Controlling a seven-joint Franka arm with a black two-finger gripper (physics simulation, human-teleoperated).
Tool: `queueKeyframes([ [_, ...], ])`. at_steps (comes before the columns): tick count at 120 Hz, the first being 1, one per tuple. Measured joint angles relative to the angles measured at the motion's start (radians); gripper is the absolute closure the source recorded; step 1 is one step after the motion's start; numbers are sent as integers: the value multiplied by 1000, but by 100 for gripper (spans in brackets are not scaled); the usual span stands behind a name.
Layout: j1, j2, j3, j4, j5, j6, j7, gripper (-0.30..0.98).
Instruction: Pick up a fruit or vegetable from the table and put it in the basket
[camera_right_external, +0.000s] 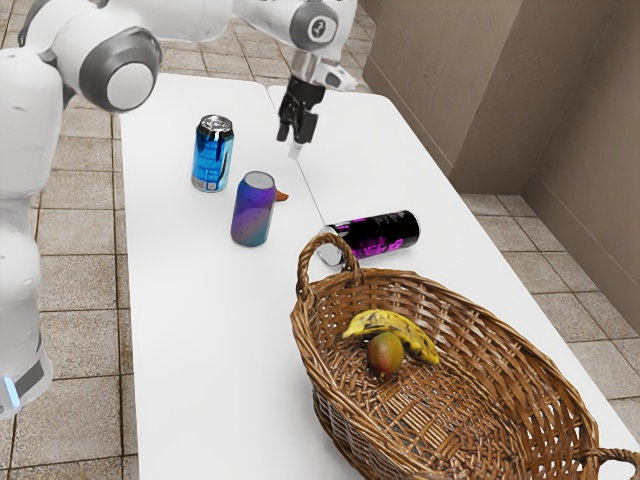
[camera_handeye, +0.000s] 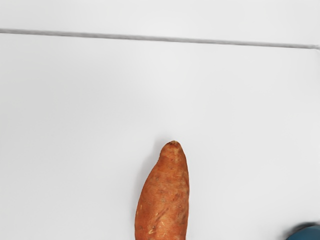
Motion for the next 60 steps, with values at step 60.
queueKeyframes([
  [60, -159, -245, -1, -307, 166, 248, -75, 0],
])
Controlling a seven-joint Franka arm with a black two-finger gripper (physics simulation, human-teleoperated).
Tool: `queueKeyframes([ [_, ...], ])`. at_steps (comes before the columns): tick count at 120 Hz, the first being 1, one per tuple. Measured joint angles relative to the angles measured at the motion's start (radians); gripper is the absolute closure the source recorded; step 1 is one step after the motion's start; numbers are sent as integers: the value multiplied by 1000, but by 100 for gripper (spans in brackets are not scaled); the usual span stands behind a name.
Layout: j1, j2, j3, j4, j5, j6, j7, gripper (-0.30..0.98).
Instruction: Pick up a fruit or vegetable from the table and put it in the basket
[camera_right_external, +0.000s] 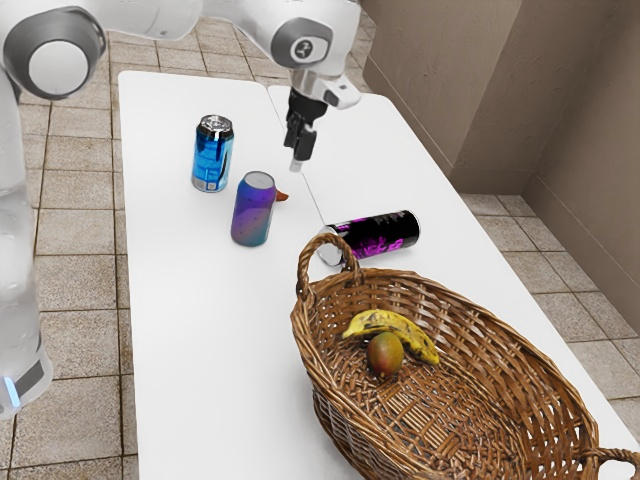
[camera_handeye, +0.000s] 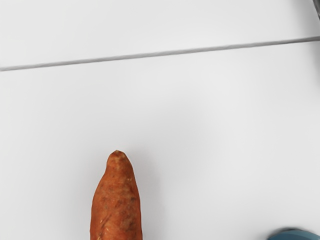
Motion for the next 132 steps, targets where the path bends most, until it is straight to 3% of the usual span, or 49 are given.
queueKeyframes([
  [27, -64, -38, 48, -79, 21, 96, -32, 0],
  [50, -46, -124, 56, -165, 31, 129, -53, 0],
  [132, -41, -96, 57, -256, 38, 215, -95, 0],
])
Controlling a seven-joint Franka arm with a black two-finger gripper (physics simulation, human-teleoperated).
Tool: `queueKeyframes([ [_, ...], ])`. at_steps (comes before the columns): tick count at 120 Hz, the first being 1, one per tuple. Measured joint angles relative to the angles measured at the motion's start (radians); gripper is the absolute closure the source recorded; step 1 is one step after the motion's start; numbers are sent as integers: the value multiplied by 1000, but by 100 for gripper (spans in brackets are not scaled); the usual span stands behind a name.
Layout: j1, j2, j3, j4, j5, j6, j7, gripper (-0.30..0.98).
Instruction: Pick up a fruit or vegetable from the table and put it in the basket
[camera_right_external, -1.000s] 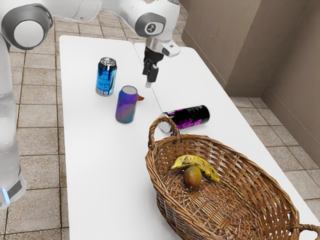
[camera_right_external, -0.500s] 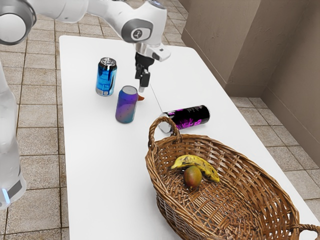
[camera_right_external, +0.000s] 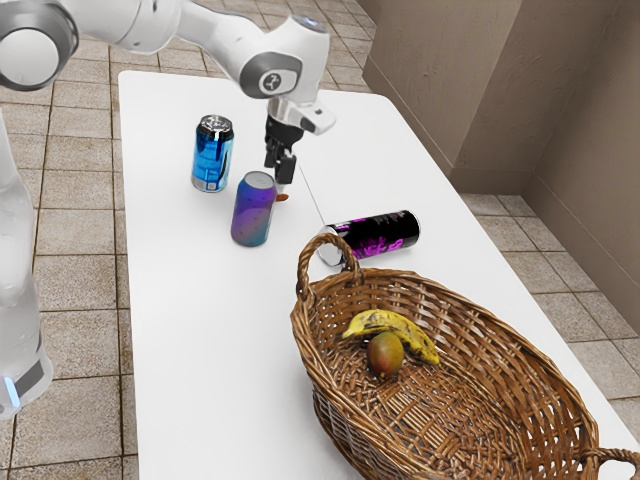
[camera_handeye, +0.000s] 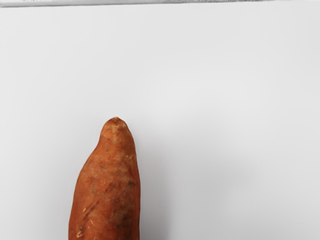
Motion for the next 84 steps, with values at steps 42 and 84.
queueKeyframes([
  [42, 0, 54, 15, 1, -3, 18, -8, 0],
  [84, -8, 71, 34, -1, -7, 23, -12, 0],
])
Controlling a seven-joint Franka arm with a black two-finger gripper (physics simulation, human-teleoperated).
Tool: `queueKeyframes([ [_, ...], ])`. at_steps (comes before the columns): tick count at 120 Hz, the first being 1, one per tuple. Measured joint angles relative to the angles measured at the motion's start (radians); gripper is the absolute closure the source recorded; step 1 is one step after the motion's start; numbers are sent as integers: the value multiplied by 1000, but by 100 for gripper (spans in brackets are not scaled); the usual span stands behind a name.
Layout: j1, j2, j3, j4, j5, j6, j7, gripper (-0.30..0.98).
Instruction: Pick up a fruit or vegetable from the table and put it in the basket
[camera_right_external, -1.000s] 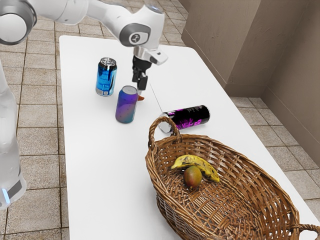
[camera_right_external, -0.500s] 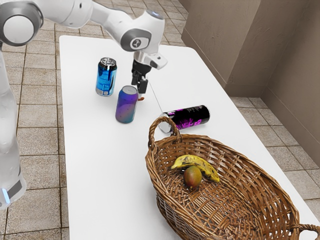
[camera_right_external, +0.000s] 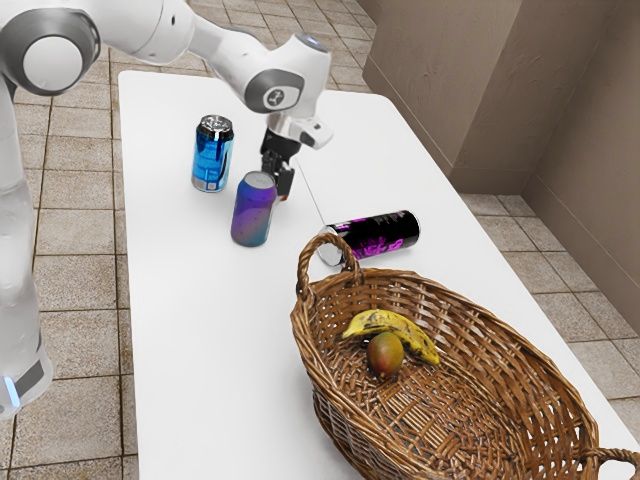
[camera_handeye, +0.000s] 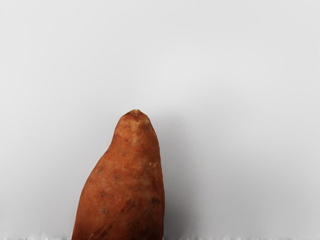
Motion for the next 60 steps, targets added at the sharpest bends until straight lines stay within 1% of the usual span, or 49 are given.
queueKeyframes([
  [27, 18, 11, 3, -10, 0, 1, -1, 0],
  [60, 13, 33, 4, -16, -2, 8, -2, 0],
])
